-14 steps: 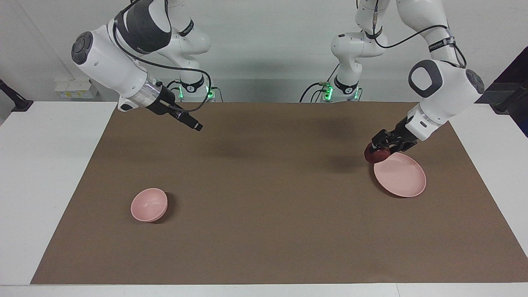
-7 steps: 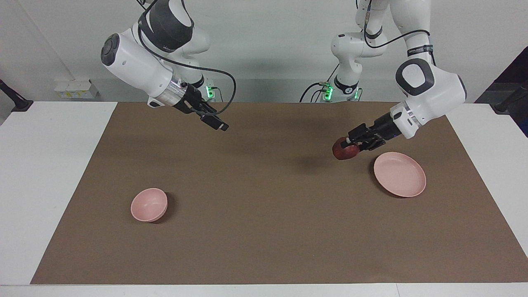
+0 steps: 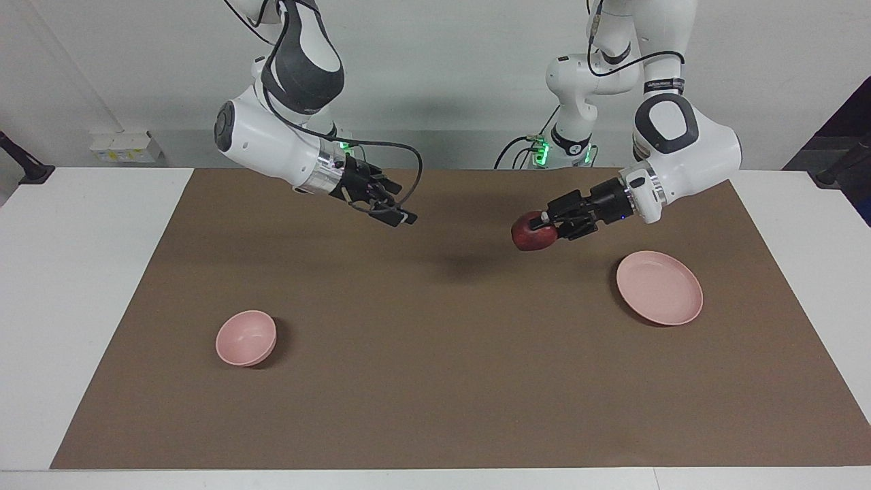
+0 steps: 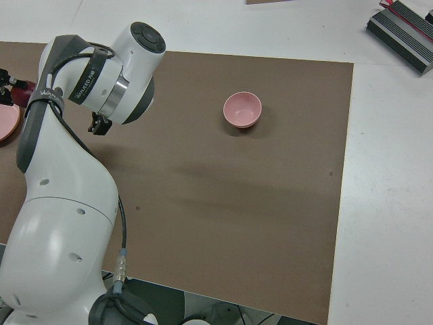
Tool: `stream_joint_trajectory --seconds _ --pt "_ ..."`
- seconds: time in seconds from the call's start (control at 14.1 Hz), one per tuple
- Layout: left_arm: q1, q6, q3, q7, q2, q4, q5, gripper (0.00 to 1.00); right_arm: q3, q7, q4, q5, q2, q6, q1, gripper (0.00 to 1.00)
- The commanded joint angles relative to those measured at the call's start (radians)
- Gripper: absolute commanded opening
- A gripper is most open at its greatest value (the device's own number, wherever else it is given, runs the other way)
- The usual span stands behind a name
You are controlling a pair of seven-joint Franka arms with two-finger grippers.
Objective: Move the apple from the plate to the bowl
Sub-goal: 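Lift the apple with the left gripper toward the approaching right gripper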
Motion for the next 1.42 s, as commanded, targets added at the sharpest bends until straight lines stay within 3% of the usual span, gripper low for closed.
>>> stream_joint_trajectory --seconds 0.0,0.14,0.36,0.57,1.21,1.28,1.35 --pt "-0.023 0.075 -0.058 0.005 -0.055 -0.055 -0.065 0.0 0.0 0.002 -0.073 0.093 -0.03 0.05 -0.004 1.0" --pt "-0.07 0.16 -0.083 -0.006 -0.061 -0.061 -0.078 0.0 0.0 -0.001 -0.119 0.179 -0.042 0.134 0.017 1.0" --pt "-0.077 0.188 -0.124 -0.024 -0.072 -0.075 -0.086 0.0 0.0 -0.039 -0.128 0.193 -0.024 0.194 0.057 1.0" --pt "-0.094 0.297 -0.184 -0.056 -0.07 -0.075 -0.095 0.0 0.0 -0.044 -0.13 0.191 -0.027 0.199 0.079 1.0" --pt "-0.101 0.355 -0.273 -0.128 -0.075 -0.075 -0.097 0.0 0.0 0.028 -0.142 0.193 -0.024 0.316 0.162 1.0" --pt "-0.101 0.358 -0.276 -0.137 -0.075 -0.077 -0.097 0.0 0.0 0.022 -0.142 0.193 -0.022 0.302 0.15 0.95" --pt "-0.101 0.358 -0.281 -0.141 -0.075 -0.075 -0.097 0.0 0.0 0.014 -0.139 0.193 -0.021 0.294 0.142 0.48"
